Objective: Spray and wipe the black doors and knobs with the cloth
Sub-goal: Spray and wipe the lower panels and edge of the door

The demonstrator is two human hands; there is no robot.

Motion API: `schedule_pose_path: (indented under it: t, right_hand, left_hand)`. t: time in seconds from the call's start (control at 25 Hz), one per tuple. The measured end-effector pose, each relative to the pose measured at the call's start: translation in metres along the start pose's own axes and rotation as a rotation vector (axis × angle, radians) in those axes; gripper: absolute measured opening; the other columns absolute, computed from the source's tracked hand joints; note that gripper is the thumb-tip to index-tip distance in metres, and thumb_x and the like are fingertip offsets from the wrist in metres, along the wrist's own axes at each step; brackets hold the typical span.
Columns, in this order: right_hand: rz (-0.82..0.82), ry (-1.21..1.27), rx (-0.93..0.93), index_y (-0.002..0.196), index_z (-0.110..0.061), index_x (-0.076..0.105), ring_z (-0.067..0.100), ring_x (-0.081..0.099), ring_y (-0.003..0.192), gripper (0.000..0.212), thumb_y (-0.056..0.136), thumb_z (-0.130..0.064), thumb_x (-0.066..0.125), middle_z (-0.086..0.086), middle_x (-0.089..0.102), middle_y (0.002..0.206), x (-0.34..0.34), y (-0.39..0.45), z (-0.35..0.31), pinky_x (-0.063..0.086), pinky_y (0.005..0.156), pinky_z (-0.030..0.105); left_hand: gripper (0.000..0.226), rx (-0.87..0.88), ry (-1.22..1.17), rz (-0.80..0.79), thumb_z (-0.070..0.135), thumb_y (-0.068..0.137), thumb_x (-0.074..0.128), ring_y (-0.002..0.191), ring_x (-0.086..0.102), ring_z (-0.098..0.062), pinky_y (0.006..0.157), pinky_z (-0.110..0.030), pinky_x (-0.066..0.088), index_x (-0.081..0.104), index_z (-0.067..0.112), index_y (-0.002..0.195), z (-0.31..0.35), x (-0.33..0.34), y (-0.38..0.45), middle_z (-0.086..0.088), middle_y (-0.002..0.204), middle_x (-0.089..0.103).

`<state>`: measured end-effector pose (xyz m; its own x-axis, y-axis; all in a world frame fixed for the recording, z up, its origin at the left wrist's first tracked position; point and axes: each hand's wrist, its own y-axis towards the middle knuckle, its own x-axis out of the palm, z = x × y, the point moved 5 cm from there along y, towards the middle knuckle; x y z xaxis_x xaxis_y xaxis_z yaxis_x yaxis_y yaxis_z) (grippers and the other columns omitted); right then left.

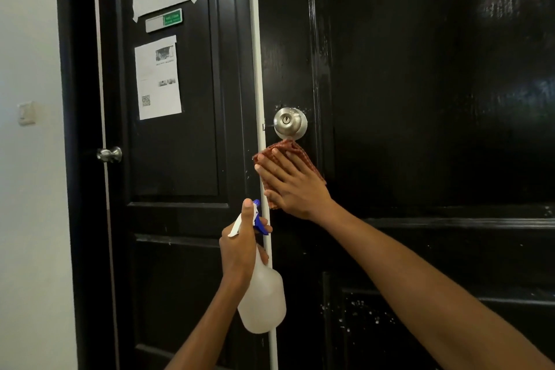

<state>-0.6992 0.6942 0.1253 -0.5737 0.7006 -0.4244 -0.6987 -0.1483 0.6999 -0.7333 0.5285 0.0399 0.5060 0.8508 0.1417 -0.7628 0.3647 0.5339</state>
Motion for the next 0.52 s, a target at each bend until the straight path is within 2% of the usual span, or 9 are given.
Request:
schedule_pose_path:
  t: [0.12,0.2,0.36,0.44,0.52]
  right_hand:
    - [-0.106,-0.014,-0.168,0.165,-0.025,-0.005,0.022,-0.027,0.156,0.065,0.109,-0.054,0.008,-0.001,-0.019,0.171,0.022,-0.045,-0.023,-0.017,0.126,0.047]
    - [-0.126,-0.010,-0.174,0.165,-0.028,-0.006,0.020,-0.029,0.155,0.064,0.108,-0.055,0.006,-0.004,-0.019,0.171,0.021,-0.070,-0.014,-0.020,0.125,0.046]
    - [0.018,-0.057,0.078,0.166,-0.032,0.006,0.026,-0.006,0.160,0.063,0.109,-0.054,0.023,-0.002,0.000,0.174,-0.007,-0.089,0.048,-0.001,0.129,0.050]
    - [0.076,-0.042,0.216,0.166,-0.034,0.008,0.026,-0.003,0.160,0.064,0.109,-0.055,0.026,-0.002,0.001,0.174,-0.028,-0.070,0.084,0.001,0.129,0.051]
    - [0.122,0.016,0.353,0.166,-0.031,0.007,0.027,-0.004,0.160,0.064,0.109,-0.054,0.023,-0.001,0.001,0.174,-0.044,-0.043,0.098,-0.004,0.128,0.051]
  left_hand:
    - [0.051,-0.004,-0.009,-0.028,0.055,0.097,0.040,0.051,0.065,-0.011,0.046,-0.015,0.050,0.071,0.015,0.092,0.001,0.012,-0.011,-0.005,0.076,0.074]
    - [0.053,-0.016,-0.022,-0.068,0.058,0.095,0.041,0.049,0.063,-0.017,0.045,-0.020,0.050,0.070,0.014,0.092,0.003,0.022,-0.019,-0.007,0.076,0.073]
    - [0.060,-0.011,-0.044,-0.093,0.059,0.096,0.043,0.045,0.058,-0.026,0.042,-0.028,0.048,0.070,0.006,0.090,0.005,0.033,-0.026,-0.008,0.079,0.074]
    - [0.060,-0.011,-0.050,-0.092,0.058,0.096,0.043,0.046,0.059,-0.026,0.043,-0.027,0.049,0.070,0.006,0.090,0.005,0.037,-0.026,-0.008,0.079,0.075]
    - [0.059,-0.013,-0.033,-0.095,0.058,0.096,0.043,0.046,0.059,-0.026,0.044,-0.027,0.050,0.071,0.006,0.090,0.002,0.039,-0.027,-0.007,0.080,0.075]
